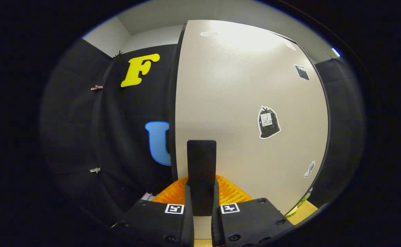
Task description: Open the shoe cabinet door, grab the shoes and put them into the shoe cabinet, then close the shoe cabinet door.
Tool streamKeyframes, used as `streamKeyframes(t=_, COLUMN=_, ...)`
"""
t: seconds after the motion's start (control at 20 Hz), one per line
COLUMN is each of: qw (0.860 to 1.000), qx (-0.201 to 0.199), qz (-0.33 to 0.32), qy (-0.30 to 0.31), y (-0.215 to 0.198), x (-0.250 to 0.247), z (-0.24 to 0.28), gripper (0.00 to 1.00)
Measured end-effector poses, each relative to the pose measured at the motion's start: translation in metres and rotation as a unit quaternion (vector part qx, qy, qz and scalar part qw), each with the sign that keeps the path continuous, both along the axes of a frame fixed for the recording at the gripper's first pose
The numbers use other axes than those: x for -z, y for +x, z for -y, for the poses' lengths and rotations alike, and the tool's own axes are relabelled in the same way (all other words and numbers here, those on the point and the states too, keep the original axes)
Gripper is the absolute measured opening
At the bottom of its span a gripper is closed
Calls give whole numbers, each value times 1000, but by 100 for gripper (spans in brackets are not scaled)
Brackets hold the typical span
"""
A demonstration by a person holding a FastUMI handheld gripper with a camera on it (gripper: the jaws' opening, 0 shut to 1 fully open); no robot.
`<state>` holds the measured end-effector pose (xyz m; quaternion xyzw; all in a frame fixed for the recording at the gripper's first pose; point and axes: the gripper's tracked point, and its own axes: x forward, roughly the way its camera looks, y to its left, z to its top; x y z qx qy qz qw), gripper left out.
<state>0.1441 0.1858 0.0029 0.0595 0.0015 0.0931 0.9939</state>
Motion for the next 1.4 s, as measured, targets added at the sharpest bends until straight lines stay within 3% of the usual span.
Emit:
streamKeyframes(t=0.7, qw=999, qx=-47, qz=1, qy=5, y=-139, x=2, z=97, gripper=23)
streamKeyframes(t=1.4, qw=1000, qx=-5, qz=-5, qy=4, y=-210, x=7, z=223, gripper=22)
